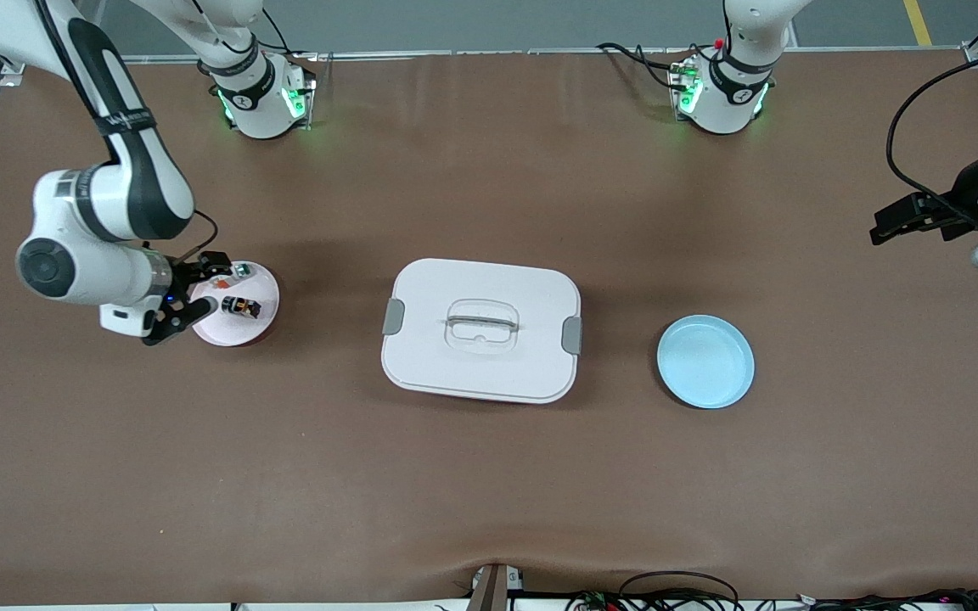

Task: Transfer orange switch to right arm and place
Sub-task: 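Open the right gripper and release the switch on the plate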

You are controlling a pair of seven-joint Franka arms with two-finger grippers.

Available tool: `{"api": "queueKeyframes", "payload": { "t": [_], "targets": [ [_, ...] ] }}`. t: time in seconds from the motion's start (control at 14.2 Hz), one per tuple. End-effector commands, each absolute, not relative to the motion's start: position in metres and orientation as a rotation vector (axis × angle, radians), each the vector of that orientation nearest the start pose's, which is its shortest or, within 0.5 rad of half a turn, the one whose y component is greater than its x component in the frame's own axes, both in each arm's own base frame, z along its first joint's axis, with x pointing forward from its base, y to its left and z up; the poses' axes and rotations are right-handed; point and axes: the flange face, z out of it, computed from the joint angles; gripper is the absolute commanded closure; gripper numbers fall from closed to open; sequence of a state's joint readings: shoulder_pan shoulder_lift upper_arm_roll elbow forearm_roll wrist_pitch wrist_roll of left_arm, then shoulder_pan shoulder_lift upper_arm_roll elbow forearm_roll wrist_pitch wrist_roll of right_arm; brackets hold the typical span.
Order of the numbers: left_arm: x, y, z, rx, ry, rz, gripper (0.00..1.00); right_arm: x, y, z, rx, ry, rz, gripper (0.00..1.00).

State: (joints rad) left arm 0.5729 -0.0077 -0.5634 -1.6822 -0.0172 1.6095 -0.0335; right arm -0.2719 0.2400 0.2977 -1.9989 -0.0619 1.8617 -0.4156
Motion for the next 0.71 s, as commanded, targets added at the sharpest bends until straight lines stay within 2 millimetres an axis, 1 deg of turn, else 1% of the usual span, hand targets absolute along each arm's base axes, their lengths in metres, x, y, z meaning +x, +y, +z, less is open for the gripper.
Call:
{"api": "queueKeyframes", "payload": {
  "t": [0.0,0.07,0.14,0.28,0.49,0.63],
  "targets": [
    [0.549,0.001,0.581,-3.144,-0.052,0.115,0.00,0.570,0.001,0.353,-2.950,-0.627,0.624,0.00],
    [0.548,-0.001,0.581,-3.143,-0.052,0.117,0.00,0.573,-0.005,0.364,-2.959,-0.585,0.632,0.00],
    [0.548,-0.001,0.582,-3.142,-0.080,0.114,0.00,0.576,-0.005,0.374,-2.978,-0.519,0.648,0.00],
    [0.548,-0.012,0.581,-3.142,-0.073,0.116,0.00,0.578,-0.004,0.392,-3.020,-0.393,0.690,0.00],
    [0.548,-0.015,0.581,-3.142,-0.090,0.116,0.00,0.587,-0.013,0.422,-3.065,-0.209,0.665,0.00],
    [0.548,-0.015,0.581,-3.142,-0.085,0.116,0.00,0.595,-0.022,0.437,-3.072,-0.125,0.661,0.00]
  ]
}}
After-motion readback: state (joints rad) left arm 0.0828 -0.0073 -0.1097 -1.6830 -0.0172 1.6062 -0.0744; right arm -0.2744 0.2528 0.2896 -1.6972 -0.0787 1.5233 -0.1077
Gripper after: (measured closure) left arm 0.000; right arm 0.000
